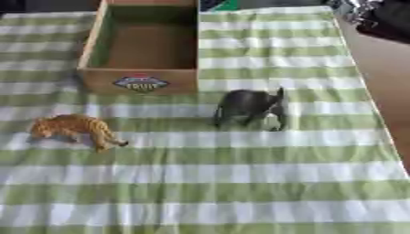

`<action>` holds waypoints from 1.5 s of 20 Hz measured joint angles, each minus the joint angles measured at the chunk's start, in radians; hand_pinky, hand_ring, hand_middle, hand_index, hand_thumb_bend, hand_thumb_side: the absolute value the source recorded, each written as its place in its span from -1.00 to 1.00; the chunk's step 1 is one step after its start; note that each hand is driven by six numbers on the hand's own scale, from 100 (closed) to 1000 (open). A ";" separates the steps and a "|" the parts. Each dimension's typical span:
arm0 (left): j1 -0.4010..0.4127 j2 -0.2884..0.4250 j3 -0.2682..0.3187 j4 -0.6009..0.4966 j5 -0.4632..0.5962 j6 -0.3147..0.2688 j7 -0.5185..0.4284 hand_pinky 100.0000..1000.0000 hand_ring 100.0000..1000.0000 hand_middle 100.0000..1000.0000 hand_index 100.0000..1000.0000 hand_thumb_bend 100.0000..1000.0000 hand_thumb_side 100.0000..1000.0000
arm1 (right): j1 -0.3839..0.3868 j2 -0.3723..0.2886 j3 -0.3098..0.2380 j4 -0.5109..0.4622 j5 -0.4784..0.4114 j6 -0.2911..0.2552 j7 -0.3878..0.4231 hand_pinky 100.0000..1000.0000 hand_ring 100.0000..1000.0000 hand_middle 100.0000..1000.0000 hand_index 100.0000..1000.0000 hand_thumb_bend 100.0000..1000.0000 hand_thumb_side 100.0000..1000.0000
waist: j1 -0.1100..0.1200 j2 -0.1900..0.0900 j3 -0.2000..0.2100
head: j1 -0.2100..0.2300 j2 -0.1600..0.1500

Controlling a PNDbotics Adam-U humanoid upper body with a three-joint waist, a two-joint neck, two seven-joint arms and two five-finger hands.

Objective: Pick up objects on the table and place them in the box.

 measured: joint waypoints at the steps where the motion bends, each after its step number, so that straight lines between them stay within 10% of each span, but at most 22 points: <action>1: 0.000 0.000 0.000 0.000 0.000 0.000 0.000 -0.16 0.24 0.16 0.48 -1.00 1.00 | -0.001 0.000 0.000 0.000 0.000 0.000 0.000 0.37 0.44 0.09 0.53 -1.00 1.00 | 0.000 0.000 0.000 | 0.000 0.000; 15: 0.002 0.000 -0.006 0.000 -0.005 0.006 -0.007 -0.16 0.24 0.16 0.48 -1.00 1.00 | -0.118 -0.042 0.098 0.013 0.077 -0.025 0.041 0.38 0.54 0.40 0.69 -1.00 0.99 | -0.013 0.007 -0.005 | -0.020 -0.008; 30: 0.002 0.001 -0.013 0.000 -0.007 0.013 -0.017 -0.16 0.24 0.16 0.47 -1.00 1.00 | -0.253 -0.062 0.281 0.116 0.069 -0.024 0.276 0.48 0.66 0.47 0.86 -0.25 0.41 | -0.024 0.007 -0.007 | -0.022 -0.018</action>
